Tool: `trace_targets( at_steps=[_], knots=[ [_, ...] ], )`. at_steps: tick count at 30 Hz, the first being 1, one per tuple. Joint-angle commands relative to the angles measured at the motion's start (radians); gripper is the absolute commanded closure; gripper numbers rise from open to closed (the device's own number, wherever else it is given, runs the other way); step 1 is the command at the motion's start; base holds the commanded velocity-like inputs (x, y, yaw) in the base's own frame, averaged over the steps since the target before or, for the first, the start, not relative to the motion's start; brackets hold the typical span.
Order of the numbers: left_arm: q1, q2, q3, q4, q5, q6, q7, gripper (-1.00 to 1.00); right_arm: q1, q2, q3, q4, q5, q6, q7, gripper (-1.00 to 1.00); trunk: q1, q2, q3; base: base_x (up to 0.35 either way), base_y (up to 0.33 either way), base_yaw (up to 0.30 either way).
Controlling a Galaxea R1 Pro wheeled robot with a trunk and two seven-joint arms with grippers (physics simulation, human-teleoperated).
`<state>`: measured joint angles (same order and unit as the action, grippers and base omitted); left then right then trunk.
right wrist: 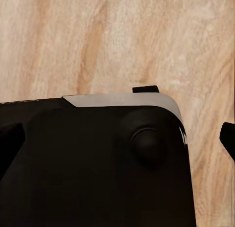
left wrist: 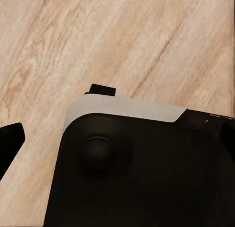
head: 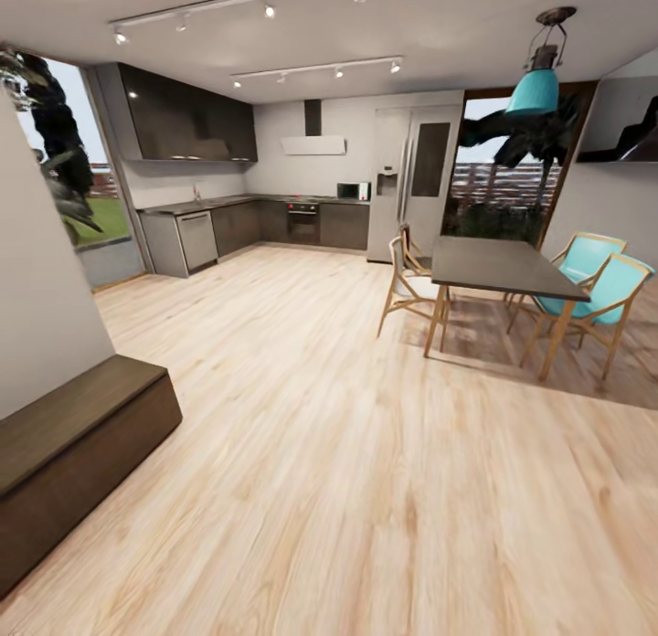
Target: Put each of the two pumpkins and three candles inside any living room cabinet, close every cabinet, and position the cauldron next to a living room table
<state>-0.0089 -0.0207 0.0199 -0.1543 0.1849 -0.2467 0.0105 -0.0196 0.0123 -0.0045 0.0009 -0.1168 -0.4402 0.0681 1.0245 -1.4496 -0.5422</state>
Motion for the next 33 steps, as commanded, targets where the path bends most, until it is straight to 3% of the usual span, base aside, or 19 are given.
trace_targets(
  at_steps=[1, 33],
  knots=[
    [-0.001, -0.001, 0.002, 0.001, 0.002, -0.003, 0.001, -1.0, 0.0, 0.0, 0.0, 0.001, -0.011, -0.003, 0.007, -1.0, 0.0, 0.0, -0.001, 0.298, -0.19, 0.275],
    [0.0, -0.001, 0.001, 0.002, 0.002, -0.003, 0.001, -1.0, 0.0, 0.002, 0.003, 0.001, -0.001, -0.002, 0.007, -1.0, 0.0, 0.0, -0.001, 0.283, -0.205, 0.275]
  ],
)
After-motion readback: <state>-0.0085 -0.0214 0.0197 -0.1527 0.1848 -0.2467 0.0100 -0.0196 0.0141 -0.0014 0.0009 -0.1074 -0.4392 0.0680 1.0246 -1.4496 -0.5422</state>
